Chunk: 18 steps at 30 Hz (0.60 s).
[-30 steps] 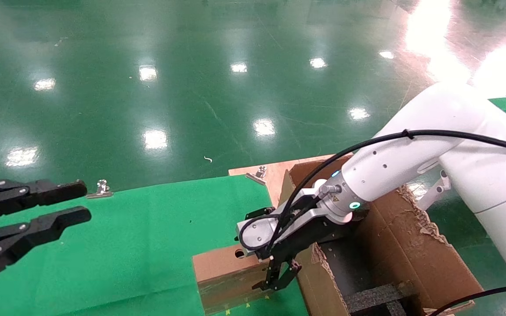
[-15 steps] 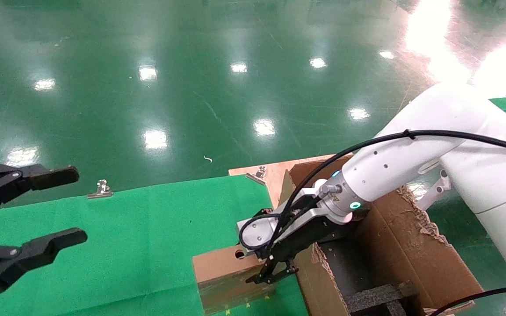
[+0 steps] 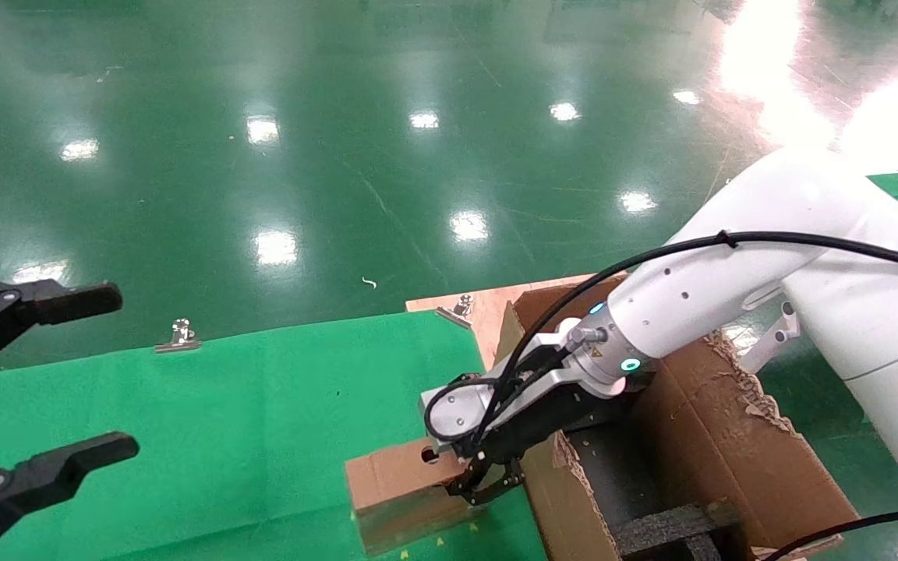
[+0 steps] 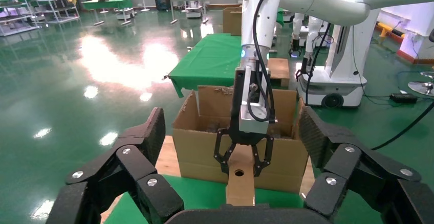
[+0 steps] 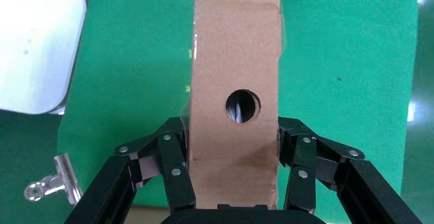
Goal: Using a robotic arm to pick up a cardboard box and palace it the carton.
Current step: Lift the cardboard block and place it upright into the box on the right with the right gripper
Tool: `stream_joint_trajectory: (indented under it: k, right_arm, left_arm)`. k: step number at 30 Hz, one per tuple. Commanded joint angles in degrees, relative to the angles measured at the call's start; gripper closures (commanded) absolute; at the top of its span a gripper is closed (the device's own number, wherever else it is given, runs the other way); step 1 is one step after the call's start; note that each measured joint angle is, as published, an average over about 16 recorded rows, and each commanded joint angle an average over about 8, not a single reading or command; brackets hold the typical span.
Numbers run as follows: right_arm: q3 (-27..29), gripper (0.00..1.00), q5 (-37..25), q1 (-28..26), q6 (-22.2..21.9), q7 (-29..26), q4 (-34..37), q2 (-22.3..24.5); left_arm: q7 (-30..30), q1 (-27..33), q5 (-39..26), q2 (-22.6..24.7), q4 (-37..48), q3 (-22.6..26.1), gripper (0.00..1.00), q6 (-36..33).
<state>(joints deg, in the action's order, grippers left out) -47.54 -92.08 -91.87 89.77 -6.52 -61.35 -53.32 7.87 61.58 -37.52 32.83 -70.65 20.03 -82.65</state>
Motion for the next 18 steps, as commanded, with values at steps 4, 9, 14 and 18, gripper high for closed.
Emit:
stream_joint_trajectory:
  k: [4, 9, 14, 18]
  right_arm:
    - [0.8, 1.0, 1.2, -4.3, 0.3, -0.2, 1.1, 0.8]
    - [0.7, 1.0, 2.6, -12.1, 0.8, 0.1, 3.0, 2.3]
    - [-0.4, 1.0, 4.5, -18.2, 0.9, 0.5, 5.0, 4.2]
    - [-1.7, 1.0, 5.8, -20.9, 0.8, 0.5, 5.9, 6.2]
  left_arm:
    - [0.0, 0.0, 0.0, 0.0, 0.0, 0.0, 0.0, 0.0]
    - [0.0, 0.0, 0.0, 0.0, 0.0, 0.0, 0.0, 0.0]
    - [0.0, 0.0, 0.0, 0.0, 0.0, 0.0, 0.0, 0.0]
    - [0.0, 0.0, 0.0, 0.0, 0.0, 0.0, 0.0, 0.0]
